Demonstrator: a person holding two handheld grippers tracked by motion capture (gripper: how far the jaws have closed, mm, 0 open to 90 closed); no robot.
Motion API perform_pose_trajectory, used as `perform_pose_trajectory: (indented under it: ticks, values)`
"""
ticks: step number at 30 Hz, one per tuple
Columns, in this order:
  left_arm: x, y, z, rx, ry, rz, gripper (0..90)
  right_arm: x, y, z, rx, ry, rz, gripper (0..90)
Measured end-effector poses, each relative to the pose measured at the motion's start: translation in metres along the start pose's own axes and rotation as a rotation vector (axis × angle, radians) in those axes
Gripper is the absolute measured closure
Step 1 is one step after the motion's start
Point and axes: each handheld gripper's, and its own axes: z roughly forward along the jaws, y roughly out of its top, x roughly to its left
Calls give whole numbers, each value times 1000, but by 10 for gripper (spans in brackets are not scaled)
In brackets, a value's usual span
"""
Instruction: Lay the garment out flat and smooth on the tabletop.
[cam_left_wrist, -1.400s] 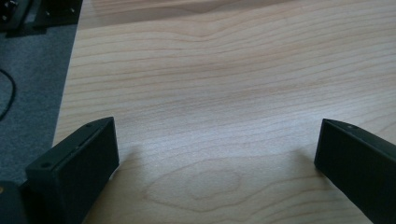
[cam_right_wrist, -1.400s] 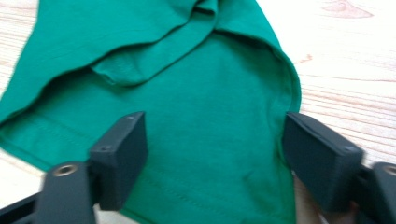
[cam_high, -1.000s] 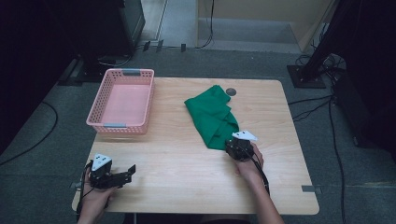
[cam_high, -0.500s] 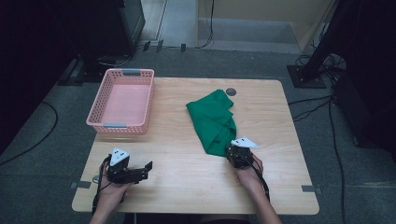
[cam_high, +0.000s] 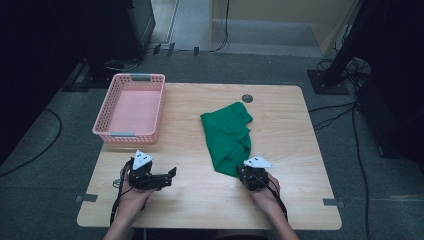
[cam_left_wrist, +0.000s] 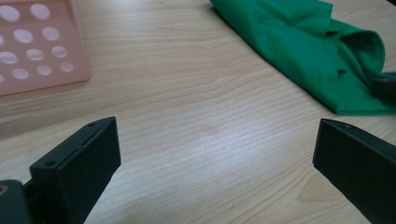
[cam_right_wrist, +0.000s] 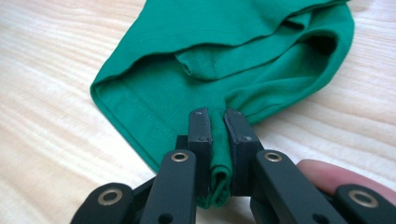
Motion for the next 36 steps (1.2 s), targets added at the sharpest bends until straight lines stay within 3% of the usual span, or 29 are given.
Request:
perform_pose_trajectory:
  ticks: [18,21,24,26,28,31,36]
  values:
    - [-6,1,6,12,-2,12,13,21,-14,-20,46,74,-76,804]
    - [-9,3,8,11,-6,18,13,19,-16,-23,43,104,-77,719]
    - [-12,4,10,13,-11,26,13,18,-17,-27,42,106,-82,492]
    - [-14,5,12,14,-14,27,13,16,-18,-31,19,86,-92,384]
    - [-16,6,13,15,-18,30,13,12,-16,-36,-5,83,-68,290]
    - [-18,7,15,15,-22,34,13,4,-11,-43,-49,44,-21,205]
    - [-19,7,17,16,-23,32,13,-10,4,-46,-89,-4,20,206]
